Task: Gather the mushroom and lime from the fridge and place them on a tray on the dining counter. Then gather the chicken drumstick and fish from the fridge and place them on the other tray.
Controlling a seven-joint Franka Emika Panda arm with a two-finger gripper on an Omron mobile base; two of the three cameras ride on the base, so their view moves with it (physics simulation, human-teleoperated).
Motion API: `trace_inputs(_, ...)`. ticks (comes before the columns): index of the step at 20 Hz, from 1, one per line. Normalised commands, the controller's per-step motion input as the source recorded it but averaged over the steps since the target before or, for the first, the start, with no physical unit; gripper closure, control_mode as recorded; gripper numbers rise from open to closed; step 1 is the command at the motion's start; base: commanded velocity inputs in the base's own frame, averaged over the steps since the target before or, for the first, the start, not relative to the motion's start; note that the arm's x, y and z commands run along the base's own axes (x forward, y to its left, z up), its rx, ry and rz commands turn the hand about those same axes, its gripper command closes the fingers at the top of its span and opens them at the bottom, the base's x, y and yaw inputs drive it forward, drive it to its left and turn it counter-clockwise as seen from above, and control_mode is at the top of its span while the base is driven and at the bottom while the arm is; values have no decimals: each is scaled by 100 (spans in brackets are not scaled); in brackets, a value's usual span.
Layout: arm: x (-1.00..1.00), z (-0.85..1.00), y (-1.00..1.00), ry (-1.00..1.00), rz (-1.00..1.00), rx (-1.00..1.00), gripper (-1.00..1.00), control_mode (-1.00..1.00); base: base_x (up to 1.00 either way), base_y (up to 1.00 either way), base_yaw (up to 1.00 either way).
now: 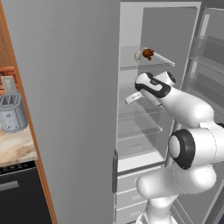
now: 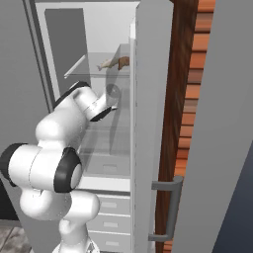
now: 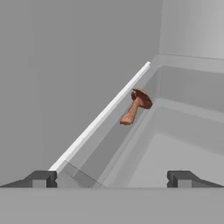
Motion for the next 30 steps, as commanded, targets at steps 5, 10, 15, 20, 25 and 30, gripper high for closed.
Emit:
trace_inputs(5, 13, -6, 3, 8, 0, 0, -100, -100, 0, 0, 0)
trace_inputs(10, 14, -10, 6, 6, 0, 1, -100, -100, 0, 0, 0)
trace_inputs(15, 6, -11, 14, 0, 0, 1, -100, -100, 0, 0, 0)
trace_inputs(20, 0, -21, 15, -1, 0, 2, -100, -100, 0, 0, 0)
trace_inputs(25, 15, -12, 7, -4, 0, 3, -100, -100, 0, 0, 0)
trace_inputs(30, 30, 0, 0, 0, 0, 9, -100, -100, 0, 0, 0)
